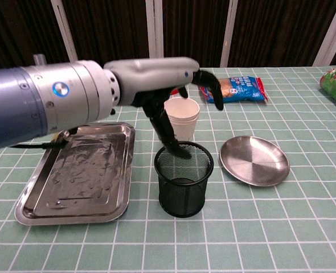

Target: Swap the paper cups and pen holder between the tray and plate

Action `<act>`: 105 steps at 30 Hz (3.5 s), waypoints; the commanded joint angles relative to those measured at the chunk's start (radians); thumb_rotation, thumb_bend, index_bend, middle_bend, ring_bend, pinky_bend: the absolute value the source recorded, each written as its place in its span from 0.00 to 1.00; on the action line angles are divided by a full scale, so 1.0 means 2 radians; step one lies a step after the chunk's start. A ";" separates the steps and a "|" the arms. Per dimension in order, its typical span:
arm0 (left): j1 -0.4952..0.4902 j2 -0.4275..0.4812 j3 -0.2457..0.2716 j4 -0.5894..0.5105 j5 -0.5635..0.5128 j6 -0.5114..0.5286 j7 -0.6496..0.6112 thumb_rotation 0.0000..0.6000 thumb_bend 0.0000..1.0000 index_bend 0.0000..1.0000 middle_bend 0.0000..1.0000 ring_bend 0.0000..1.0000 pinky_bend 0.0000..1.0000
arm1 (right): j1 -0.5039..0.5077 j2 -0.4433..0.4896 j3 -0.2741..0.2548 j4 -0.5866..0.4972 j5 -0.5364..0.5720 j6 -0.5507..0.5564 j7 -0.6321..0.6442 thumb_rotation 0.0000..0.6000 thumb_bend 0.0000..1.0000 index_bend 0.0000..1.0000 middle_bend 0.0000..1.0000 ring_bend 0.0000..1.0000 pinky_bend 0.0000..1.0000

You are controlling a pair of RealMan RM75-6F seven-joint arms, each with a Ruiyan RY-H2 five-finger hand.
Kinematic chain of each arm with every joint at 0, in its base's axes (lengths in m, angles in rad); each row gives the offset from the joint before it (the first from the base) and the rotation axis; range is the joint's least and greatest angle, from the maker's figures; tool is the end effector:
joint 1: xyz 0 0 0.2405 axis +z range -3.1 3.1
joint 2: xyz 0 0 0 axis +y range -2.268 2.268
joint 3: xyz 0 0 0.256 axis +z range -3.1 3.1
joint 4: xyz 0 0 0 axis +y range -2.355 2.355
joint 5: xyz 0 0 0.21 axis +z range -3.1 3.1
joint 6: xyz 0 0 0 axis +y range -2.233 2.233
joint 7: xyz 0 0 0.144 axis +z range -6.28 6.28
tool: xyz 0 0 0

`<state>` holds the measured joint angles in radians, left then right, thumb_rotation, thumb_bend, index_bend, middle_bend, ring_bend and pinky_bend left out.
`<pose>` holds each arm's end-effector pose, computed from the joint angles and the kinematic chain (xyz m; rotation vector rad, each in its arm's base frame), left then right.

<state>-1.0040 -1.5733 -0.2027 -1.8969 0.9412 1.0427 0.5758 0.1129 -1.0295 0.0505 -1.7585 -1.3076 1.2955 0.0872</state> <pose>0.0068 0.2819 -0.0250 -2.1490 -0.9187 -1.1789 -0.3172 -0.1832 0.1572 1.2806 -1.2236 0.8318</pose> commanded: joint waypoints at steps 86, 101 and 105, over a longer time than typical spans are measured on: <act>0.114 0.061 0.074 0.196 0.145 -0.068 -0.233 1.00 0.33 0.40 0.29 0.28 0.41 | 0.007 -0.002 0.009 0.003 0.034 -0.040 -0.002 1.00 0.00 0.00 0.00 0.02 0.00; 0.133 0.124 0.055 0.071 0.161 0.003 -0.153 1.00 0.07 0.22 0.00 0.00 0.13 | 0.006 0.001 0.007 0.006 0.024 -0.037 -0.001 1.00 0.00 0.00 0.00 0.02 0.00; 0.205 0.178 0.083 0.001 0.238 0.131 -0.125 1.00 0.07 0.22 0.00 0.00 0.13 | 0.011 -0.003 0.002 0.014 0.002 -0.039 -0.002 1.00 0.00 0.00 0.00 0.02 0.00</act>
<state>-0.7101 -1.3103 -0.0746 -1.7778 1.2964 1.1119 0.2720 0.1287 -1.0301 0.0602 -1.7383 -1.2839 1.2199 0.0831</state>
